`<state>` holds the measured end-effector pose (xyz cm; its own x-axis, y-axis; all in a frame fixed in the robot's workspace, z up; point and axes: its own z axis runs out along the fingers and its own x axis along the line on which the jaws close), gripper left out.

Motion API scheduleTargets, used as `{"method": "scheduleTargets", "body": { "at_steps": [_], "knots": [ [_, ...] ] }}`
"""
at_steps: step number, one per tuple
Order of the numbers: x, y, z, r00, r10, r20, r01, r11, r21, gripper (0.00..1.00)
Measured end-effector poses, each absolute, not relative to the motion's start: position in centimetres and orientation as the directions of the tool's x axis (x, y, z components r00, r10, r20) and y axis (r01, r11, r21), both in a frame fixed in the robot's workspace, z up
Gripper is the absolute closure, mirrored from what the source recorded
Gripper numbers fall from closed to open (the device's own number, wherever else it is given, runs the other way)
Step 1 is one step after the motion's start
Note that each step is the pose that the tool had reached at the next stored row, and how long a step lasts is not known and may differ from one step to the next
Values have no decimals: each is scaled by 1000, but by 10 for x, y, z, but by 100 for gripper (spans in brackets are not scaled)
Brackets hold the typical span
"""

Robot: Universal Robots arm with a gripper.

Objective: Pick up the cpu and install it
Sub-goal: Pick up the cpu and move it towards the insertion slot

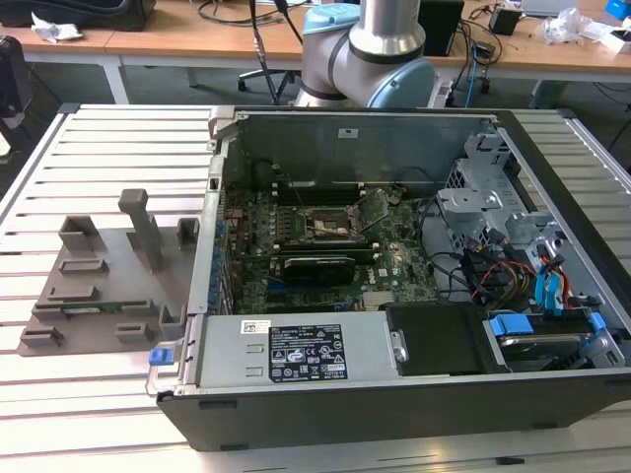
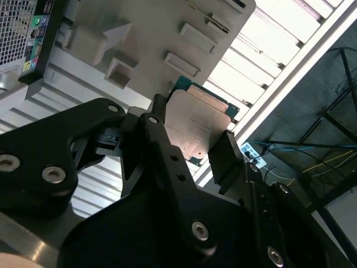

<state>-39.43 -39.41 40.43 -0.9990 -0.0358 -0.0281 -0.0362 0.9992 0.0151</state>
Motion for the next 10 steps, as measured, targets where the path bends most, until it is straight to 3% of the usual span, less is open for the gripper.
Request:
{"method": "scheduleTargets", "body": {
  "at_steps": [10],
  "knots": [
    [-378,-394,404,-999,-36,-28,-36,999,15,45]
  ]
}}
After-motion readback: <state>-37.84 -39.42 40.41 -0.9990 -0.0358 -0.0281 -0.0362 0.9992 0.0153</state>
